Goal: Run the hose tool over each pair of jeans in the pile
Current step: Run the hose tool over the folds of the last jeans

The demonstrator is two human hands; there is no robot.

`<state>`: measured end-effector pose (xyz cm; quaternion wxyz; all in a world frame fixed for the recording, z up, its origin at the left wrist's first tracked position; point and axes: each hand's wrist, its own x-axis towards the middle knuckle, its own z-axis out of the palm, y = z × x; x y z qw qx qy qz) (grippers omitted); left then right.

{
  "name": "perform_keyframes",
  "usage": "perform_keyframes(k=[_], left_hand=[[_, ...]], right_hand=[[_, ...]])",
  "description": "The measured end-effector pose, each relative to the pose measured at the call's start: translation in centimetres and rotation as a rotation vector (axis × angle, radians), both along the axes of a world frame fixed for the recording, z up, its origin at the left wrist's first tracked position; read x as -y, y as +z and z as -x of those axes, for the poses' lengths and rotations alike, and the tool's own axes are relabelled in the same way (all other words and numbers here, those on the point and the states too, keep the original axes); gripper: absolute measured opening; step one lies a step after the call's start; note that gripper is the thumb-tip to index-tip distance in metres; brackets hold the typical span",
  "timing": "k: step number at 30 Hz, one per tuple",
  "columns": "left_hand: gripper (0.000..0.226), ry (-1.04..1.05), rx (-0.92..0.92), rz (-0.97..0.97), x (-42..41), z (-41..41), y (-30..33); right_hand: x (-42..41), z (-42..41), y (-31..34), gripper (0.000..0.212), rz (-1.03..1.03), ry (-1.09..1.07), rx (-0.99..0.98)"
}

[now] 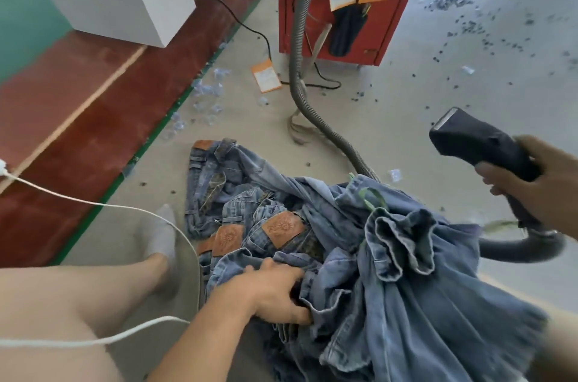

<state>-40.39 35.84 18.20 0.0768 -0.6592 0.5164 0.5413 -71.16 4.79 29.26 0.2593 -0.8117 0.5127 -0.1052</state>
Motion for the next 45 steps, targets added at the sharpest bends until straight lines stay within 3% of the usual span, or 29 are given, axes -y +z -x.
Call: perform_keyframes(k=[3, 5, 7, 9, 12, 20, 23, 28, 32, 34, 36, 38, 41, 45], left_hand=[[0.047, 0.031, 0.074, 0.188, 0.3, 0.7, -0.3], [0.032, 0.153, -0.052, 0.308, 0.2, 0.6, -0.8], [0.014, 0.429, -0.314, 0.313, 0.1, 0.4, -0.9], [0.015, 0.815, -0.634, 0.271, 0.2, 0.5, -0.5], [0.02, 1.154, -0.881, 0.282, 0.6, 0.5, -0.7], [0.02, 1.404, -1.186, 0.27, 0.9, 0.3, -0.6], [0.036, 1.412, -1.218, 0.244, 0.8, 0.8, -1.1], [0.041, 1.433, -1.272, 0.153, 1.0, 0.7, -0.4], [0.057, 1.496, -1.332, 0.154, 1.4, 0.5, -0.2], [0.072, 1.491, -1.374, 0.115, 1.5, 0.5, -0.2], [0.082, 1.47, -1.375, 0.096, 1.4, 0.8, 0.0], [0.082, 1.471, -1.316, 0.126, 1.4, 0.9, 0.2], [0.069, 1.485, -1.081, 0.22, 2.0, 0.6, 0.8], [0.06, 1.531, -0.831, 0.333, 2.7, -0.5, 1.7]], right_hand=[[-4.0, -3.9, 3.5, 0.058, -0.016, 0.103, 0.002], [-5.8, -6.3, 5.1, 0.038, 0.026, 0.184, -0.002], [-6.3, -7.7, 5.9, 0.029, 0.072, 0.258, -0.012], [-6.5, -8.7, 6.9, 0.032, 0.081, 0.349, -0.067], [-6.7, -9.9, 8.1, 0.047, 0.105, 0.475, -0.195], [-11.6, -13.9, 5.3, 0.055, 0.096, 0.854, -0.503], [-12.8, -15.9, 2.2, 0.055, 0.198, 0.852, -0.482], [-10.3, -16.2, 2.2, 0.037, 0.209, 0.522, -0.163], [-9.5, -14.7, 3.8, 0.041, 0.038, 0.641, -0.341], [-10.8, -15.0, 2.6, 0.045, 0.046, 0.709, -0.481], [-11.5, -16.1, 1.2, 0.047, 0.103, 0.678, -0.444], [-11.3, -16.9, 0.9, 0.051, 0.097, 0.59, -0.299], [-10.0, -16.2, 1.3, 0.049, 0.097, 0.563, -0.138], [-8.6, -14.2, 2.0, 0.075, 0.246, 0.672, -0.194]])
